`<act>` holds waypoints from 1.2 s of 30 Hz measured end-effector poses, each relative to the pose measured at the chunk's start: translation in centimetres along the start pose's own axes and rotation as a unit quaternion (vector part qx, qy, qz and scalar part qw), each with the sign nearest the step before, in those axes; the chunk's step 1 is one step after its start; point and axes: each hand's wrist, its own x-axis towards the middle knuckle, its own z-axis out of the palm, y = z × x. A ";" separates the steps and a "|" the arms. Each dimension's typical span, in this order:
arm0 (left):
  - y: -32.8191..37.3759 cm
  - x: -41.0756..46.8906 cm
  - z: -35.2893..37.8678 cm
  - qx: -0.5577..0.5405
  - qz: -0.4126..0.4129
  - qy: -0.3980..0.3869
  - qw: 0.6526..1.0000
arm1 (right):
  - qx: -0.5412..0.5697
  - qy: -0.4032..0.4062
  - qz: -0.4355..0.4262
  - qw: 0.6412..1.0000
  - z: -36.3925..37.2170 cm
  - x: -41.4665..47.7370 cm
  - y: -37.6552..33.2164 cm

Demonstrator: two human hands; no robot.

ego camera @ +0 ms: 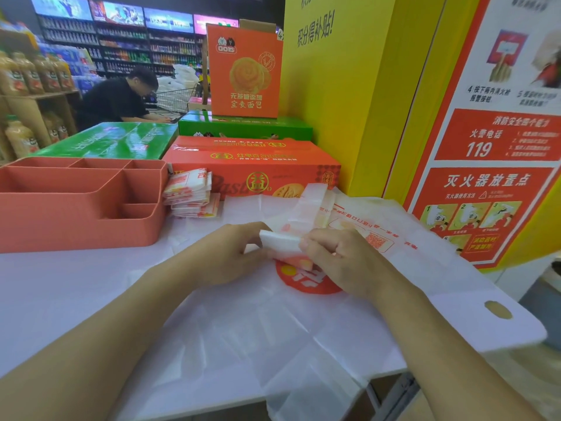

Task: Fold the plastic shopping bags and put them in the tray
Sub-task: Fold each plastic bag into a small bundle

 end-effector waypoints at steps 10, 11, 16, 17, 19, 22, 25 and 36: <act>1.3 0.3 0.9 -0.037 -0.059 0.045 0.997 | 0.060 0.042 0.083 0.994 0.4 0.8 0.4; 1.3 0.4 1.0 -0.032 -0.062 0.043 0.997 | 0.058 0.043 0.089 0.993 0.3 0.8 0.5; 1.3 1.0 1.5 0.038 -0.073 0.011 0.997 | 0.022 0.041 0.125 0.991 0.4 1.0 0.9; 1.2 1.0 1.5 0.052 -0.072 0.003 0.996 | 0.009 0.040 0.132 0.990 0.4 1.0 1.0; 1.3 1.1 1.8 0.072 -0.066 -0.003 0.995 | -0.024 0.034 0.149 0.988 0.4 1.0 1.0; 1.7 1.2 2.1 0.105 -0.072 0.006 0.992 | -0.074 0.029 0.167 0.983 0.4 1.1 1.2; 1.8 1.3 2.3 0.121 -0.092 0.019 0.988 | -0.104 0.032 0.175 0.979 0.6 1.2 1.4; 1.5 1.3 2.7 0.199 -0.037 -0.012 0.979 | -0.137 0.026 0.121 0.983 0.8 1.2 1.2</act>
